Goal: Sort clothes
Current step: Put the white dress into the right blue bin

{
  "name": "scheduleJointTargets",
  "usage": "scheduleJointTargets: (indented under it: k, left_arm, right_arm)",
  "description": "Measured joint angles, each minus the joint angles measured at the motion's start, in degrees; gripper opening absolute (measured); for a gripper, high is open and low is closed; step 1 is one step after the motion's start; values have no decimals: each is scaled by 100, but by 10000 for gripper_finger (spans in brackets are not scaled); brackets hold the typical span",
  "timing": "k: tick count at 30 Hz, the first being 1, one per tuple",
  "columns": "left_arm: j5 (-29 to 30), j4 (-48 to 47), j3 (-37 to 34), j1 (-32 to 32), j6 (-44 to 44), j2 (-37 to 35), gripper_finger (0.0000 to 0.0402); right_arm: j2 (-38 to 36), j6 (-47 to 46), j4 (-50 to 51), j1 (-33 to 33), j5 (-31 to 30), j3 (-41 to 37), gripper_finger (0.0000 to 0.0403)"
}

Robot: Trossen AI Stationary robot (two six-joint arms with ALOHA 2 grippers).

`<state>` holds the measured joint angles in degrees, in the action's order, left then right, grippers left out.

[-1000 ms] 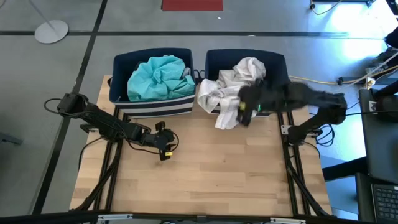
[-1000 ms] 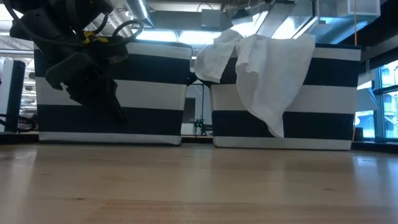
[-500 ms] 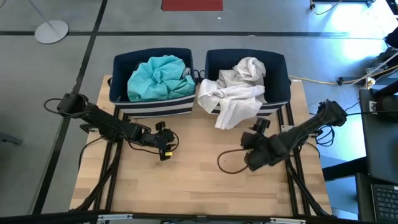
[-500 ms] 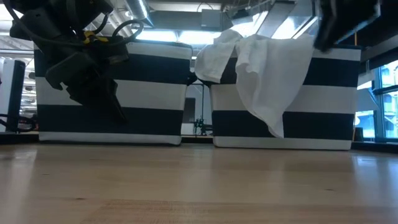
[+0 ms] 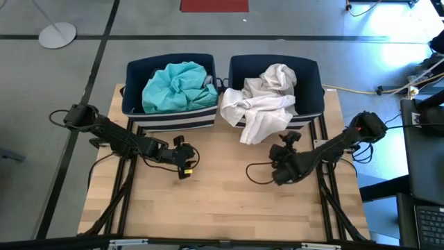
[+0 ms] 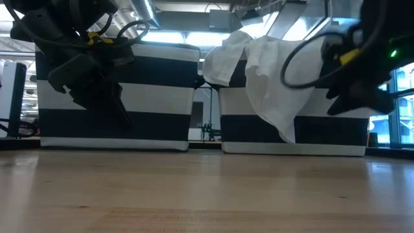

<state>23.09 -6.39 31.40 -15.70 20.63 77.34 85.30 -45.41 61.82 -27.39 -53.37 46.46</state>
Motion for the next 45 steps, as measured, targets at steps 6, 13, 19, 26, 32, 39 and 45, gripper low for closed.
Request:
scheduleJointTargets:
  k: [6, 13, 19, 26, 32, 39, 45]
  left_arm:
    - [28, 9, 2, 15, -31, 0, 155]
    - [42, 24, 2, 16, -149, 0, 155]
    - [52, 25, 2, 17, -156, 0, 155]
    - [52, 20, 2, 15, -156, 0, 155]
    - [54, 11, 2, 15, -154, 0, 155]
    - [57, -72, 0, 15, -153, 0, 155]
    - [56, -70, 2, 15, -152, 0, 155]
  right_arm:
    - [7, 1198, -1418, 521, -179, -335, 252]
    - [8, 3982, -4122, 1014, -407, -299, 252]
    - [9, 5820, -5508, 1258, -410, 323, 252]
    - [9, 6937, -5496, 1591, -412, 1672, 252]
    - [9, 6970, -4285, 2487, -468, 2877, 252]
    - [7, 5504, -2091, 4017, -28, 3571, 252]
    - [11, 4258, -587, 5268, 1954, 3494, 252]
